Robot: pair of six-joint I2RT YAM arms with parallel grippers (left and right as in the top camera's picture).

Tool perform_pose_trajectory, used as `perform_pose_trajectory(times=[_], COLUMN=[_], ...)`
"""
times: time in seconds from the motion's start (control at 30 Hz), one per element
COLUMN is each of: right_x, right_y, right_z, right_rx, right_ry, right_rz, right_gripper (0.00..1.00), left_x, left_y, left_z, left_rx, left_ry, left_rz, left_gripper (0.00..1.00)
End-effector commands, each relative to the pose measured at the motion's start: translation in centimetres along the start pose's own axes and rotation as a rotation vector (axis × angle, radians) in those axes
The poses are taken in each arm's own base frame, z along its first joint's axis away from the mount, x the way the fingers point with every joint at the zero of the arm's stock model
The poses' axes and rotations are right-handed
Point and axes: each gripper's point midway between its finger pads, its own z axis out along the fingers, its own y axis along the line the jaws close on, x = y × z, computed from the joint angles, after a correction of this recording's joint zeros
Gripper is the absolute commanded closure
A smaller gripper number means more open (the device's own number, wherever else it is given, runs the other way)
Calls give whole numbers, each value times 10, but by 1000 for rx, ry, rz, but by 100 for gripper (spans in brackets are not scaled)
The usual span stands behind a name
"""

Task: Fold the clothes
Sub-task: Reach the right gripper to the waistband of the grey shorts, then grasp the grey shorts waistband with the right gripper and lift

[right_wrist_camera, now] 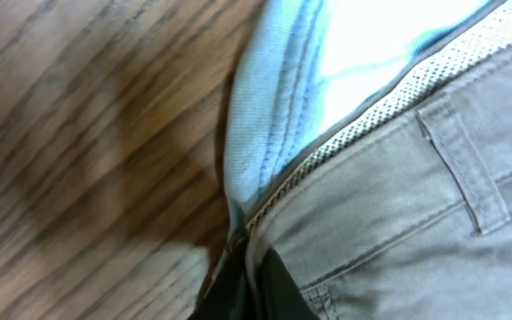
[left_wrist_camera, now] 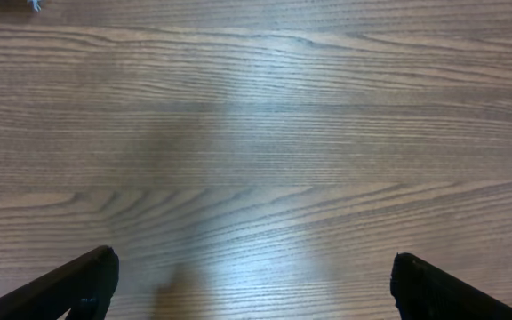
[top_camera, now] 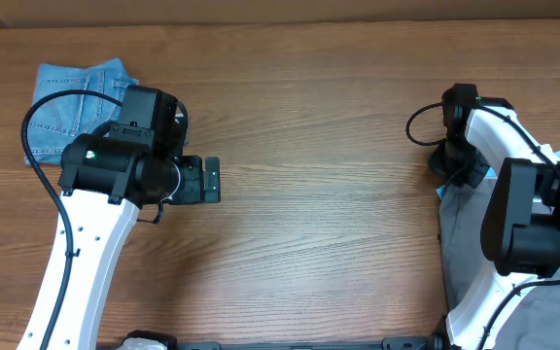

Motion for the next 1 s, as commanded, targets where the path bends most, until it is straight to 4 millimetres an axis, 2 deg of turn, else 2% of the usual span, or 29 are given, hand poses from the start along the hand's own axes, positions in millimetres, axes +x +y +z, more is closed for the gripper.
perform_pose_trajectory(times=[0.0,0.13,0.33,0.43,0.47,0.5,0.6,0.8,0.9,0.97], right_x=[-16,-33,-56,-63,-67,-69,-69,-70,-72,-69], right_y=[-3,-12,-25,-36,-42,-47,-55,-54,-41,-25], right_z=[-27,-76,-181,-224,-242,-252,-267,-269,-279,-294], right_rx=[-21,-66,-206,-249,-266,-272,-269,-279,-343,-426], right_ry=[-58,-137,-298,-379,-421,-444,-478,-488,-506,-523], right_rz=[28,74,60,53,65,76,68,67,43,-28], right_gripper=[96,96,95,94,91,89,88,89,89,89], left_x=[-5,-4,-4,-5,-4,-3,-3,-1,0,-1], left_y=[-3,-3,-1,-2,-2,-1,-1,-1,1,1], left_z=[-5,-5,-5,-5,-5,-5,-5,-5,-6,-8], left_rx=[17,16,9,10,10,9,8,6,0,1], left_ry=[-17,-13,-14,-16,-14,-10,-8,-3,4,-2], left_rz=[16,15,16,16,15,15,19,19,16,0], left_gripper=[0,0,0,0,0,0,0,0,0,0])
